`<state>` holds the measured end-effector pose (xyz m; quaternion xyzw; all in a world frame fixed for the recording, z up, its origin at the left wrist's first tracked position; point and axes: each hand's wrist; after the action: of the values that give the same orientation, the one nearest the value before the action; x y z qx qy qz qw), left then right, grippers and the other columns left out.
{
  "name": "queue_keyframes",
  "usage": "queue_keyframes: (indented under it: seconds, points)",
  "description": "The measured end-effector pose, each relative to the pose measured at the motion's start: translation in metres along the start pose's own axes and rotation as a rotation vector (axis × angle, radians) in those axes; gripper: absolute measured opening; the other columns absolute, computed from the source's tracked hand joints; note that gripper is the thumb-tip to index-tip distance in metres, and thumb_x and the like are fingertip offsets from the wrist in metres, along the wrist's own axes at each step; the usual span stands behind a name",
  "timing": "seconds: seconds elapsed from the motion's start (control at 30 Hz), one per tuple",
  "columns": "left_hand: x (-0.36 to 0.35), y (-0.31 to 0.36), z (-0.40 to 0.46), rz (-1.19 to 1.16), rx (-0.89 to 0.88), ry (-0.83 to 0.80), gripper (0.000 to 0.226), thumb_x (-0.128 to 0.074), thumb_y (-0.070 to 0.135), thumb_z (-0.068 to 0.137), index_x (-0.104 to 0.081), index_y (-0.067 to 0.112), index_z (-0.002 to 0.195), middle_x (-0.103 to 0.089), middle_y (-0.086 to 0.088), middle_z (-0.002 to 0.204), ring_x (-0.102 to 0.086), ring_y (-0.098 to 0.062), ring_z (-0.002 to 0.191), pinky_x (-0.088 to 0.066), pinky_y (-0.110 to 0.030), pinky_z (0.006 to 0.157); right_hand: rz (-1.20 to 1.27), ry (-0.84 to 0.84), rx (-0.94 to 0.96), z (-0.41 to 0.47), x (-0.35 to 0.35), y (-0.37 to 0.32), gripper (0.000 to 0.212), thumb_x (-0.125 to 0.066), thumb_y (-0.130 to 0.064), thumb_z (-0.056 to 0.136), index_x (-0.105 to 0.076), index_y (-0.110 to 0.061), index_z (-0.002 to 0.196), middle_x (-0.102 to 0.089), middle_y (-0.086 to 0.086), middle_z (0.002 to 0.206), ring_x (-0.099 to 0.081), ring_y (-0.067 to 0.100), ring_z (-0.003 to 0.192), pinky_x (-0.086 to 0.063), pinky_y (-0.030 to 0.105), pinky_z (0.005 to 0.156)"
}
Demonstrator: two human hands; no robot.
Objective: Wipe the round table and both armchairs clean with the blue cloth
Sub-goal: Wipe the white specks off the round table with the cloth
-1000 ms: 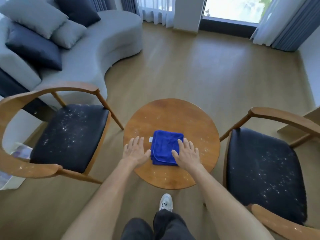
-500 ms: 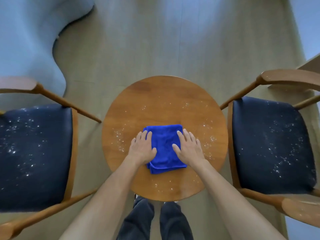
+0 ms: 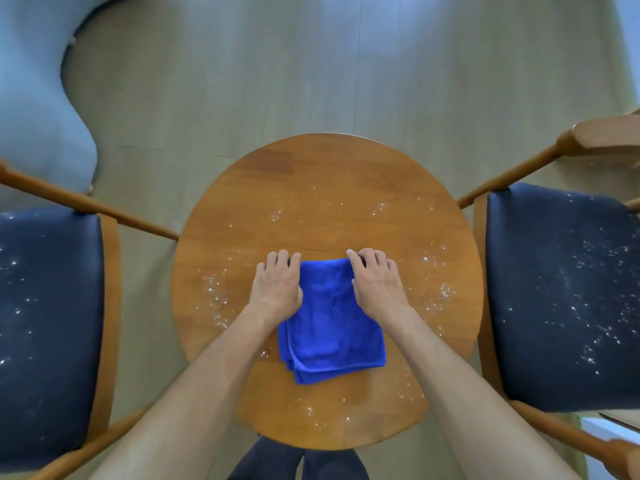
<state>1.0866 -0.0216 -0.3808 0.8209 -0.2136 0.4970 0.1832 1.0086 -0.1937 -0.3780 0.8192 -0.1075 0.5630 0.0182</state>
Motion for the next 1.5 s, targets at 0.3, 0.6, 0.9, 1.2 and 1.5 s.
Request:
queue_keyframes:
  seconds: [0.3, 0.6, 0.9, 1.2, 1.5]
  points:
    - [0.036, -0.004, 0.019, -0.125, -0.083, 0.16, 0.025, -0.043, -0.004, 0.08, -0.05, 0.008, 0.101, -0.047, -0.008, 0.106, -0.046, -0.027, 0.093, -0.035, -0.032, 0.077, 0.167, 0.126, -0.02, 0.02, 0.031, 0.012, 0.024, -0.046, 0.004, 0.087, -0.054, -0.011, 0.103, -0.048, 0.003, 0.109, -0.043, 0.022, 0.098, -0.036, 0.029, 0.081]
    - [0.052, -0.013, -0.008, -0.03, -0.326, 0.416, 0.026, -0.055, -0.008, 0.05, -0.058, 0.005, 0.073, -0.055, -0.01, 0.07, -0.051, -0.03, 0.062, -0.045, -0.037, 0.059, 0.308, 0.377, 0.045, -0.009, 0.053, 0.003, 0.029, -0.056, 0.017, 0.067, -0.062, -0.004, 0.087, -0.062, 0.007, 0.085, -0.058, 0.029, 0.077, -0.045, 0.037, 0.071]
    - [0.03, -0.031, -0.039, -0.25, -0.256, 0.363, 0.019, -0.046, 0.021, 0.075, -0.056, 0.006, 0.07, -0.053, -0.005, 0.067, -0.05, -0.028, 0.062, -0.042, -0.038, 0.056, 0.209, 0.325, 0.255, -0.042, 0.026, -0.004, 0.02, -0.072, -0.007, 0.069, -0.068, -0.011, 0.088, -0.065, 0.004, 0.097, -0.061, 0.027, 0.091, -0.049, 0.038, 0.074]
    - [0.019, -0.043, -0.05, -0.318, -0.041, 0.292, 0.024, -0.038, 0.022, 0.077, -0.056, 0.007, 0.072, -0.055, -0.005, 0.07, -0.056, -0.03, 0.067, -0.047, -0.042, 0.058, -0.095, -0.001, 0.384, 0.006, 0.012, -0.026, 0.057, -0.062, -0.035, 0.082, -0.052, -0.025, 0.137, -0.039, 0.014, 0.15, -0.053, 0.036, 0.117, -0.048, 0.043, 0.087]
    - [0.005, -0.024, -0.045, -0.343, 0.046, 0.262, 0.04, -0.032, 0.03, 0.078, -0.061, 0.004, 0.085, -0.06, -0.008, 0.083, -0.057, -0.032, 0.077, -0.048, -0.04, 0.066, 0.103, 0.162, -0.292, -0.014, -0.022, -0.078, 0.064, -0.064, -0.029, 0.068, -0.06, 0.002, 0.123, -0.04, 0.026, 0.145, -0.044, 0.04, 0.132, -0.046, 0.051, 0.099]
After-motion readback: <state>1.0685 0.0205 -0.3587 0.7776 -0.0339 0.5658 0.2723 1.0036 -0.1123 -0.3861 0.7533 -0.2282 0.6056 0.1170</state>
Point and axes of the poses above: each hand's wrist, its own z-axis towards the middle knuckle, its own x-axis out of the back of the hand, y = z × x
